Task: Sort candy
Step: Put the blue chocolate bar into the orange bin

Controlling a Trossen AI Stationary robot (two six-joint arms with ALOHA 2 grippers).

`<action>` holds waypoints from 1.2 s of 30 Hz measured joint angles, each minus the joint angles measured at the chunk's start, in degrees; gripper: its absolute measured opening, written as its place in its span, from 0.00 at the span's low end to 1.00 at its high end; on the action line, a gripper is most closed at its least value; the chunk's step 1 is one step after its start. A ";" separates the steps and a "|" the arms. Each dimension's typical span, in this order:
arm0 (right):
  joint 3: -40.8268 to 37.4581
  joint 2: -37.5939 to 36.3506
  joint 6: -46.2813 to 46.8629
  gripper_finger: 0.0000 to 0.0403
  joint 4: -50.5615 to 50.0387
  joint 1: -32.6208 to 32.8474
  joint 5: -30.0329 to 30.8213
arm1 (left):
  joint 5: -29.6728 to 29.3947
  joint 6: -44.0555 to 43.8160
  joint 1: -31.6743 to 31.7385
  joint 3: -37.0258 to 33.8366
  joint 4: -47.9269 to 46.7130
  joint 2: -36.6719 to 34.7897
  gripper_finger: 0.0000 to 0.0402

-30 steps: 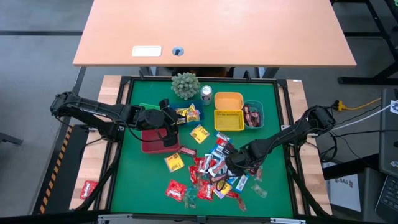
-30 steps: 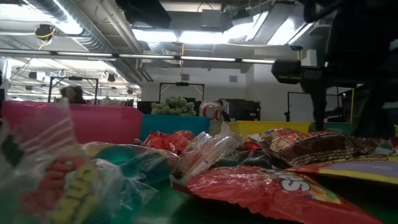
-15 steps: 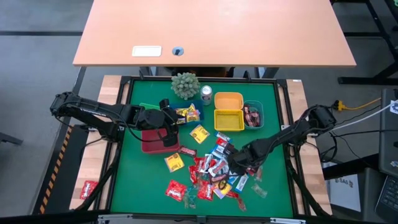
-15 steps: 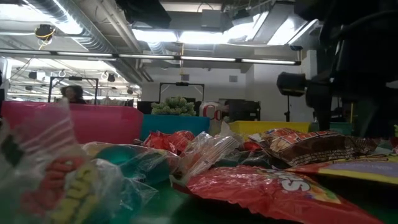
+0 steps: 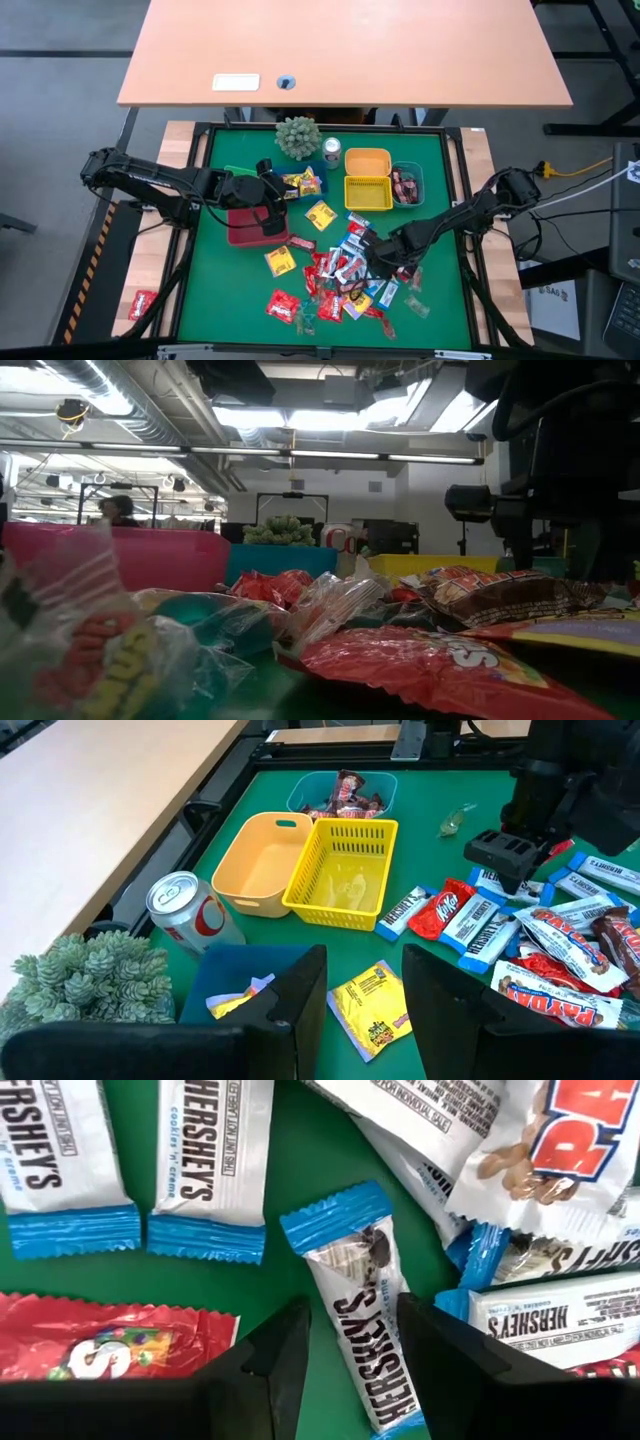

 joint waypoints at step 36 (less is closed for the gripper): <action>6.08 4.88 -4.92 0.39 -4.79 -2.31 -0.32 | 0.00 0.00 0.02 0.00 -0.35 0.00 0.30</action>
